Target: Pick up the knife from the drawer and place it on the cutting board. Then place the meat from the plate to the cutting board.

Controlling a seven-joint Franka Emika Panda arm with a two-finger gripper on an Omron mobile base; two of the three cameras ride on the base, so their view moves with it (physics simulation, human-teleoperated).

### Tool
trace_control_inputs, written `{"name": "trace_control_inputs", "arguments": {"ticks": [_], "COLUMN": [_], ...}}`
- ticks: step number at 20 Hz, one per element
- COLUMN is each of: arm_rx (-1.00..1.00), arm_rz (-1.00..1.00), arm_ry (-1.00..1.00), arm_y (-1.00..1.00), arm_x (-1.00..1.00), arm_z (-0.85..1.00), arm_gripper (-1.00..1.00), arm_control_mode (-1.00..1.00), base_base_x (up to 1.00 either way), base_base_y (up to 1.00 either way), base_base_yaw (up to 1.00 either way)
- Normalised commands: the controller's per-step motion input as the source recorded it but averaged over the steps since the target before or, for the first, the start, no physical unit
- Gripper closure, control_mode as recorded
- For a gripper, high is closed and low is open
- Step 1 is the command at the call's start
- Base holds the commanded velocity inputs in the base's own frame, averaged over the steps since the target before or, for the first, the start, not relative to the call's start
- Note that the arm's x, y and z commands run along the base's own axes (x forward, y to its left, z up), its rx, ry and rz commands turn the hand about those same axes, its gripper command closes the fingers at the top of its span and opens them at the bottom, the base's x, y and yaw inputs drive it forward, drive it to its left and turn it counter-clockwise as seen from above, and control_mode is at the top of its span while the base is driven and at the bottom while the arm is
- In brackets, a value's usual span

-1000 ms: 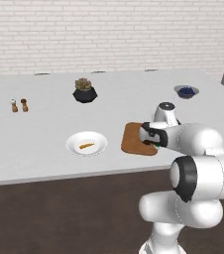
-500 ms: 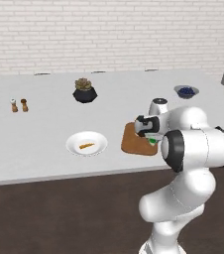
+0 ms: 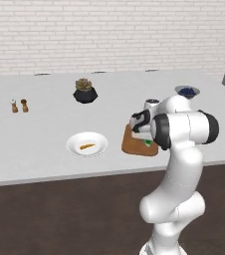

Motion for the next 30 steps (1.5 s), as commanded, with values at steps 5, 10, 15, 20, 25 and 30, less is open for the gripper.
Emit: {"name": "trace_control_inputs", "arguments": {"ticks": [5, 10, 15, 20, 25, 30], "arm_rx": [0.04, 0.0, 0.0, -0.01, 0.05, 0.19], "arm_rz": [0.0, 0.0, 0.07, 0.18, 0.27, 0.58], "arm_ry": [0.19, 0.05, -0.01, -0.09, 0.01, 0.09], "arm_y": [0.0, 0.0, 0.0, 0.0, 0.08, 0.41], "arm_x": [0.49, 0.2, -0.13, -0.33, -0.08, -0.03], "arm_z": [-0.44, -0.16, 0.01, 0.54, 0.92, 0.86], "arm_gripper": [1.0, -1.0, -1.0, -1.0, -1.0, -1.0], "arm_control_mode": [-1.0, -1.0, -1.0, -1.0, -1.0, -1.0], "base_base_x": [0.0, 0.0, 0.0, 0.0, 0.0, 0.0], "base_base_y": [0.0, 0.0, 0.0, 0.0, 0.0, 0.0], "base_base_yaw": [0.0, 0.0, 0.0, 0.0, 0.0, 0.0]}}
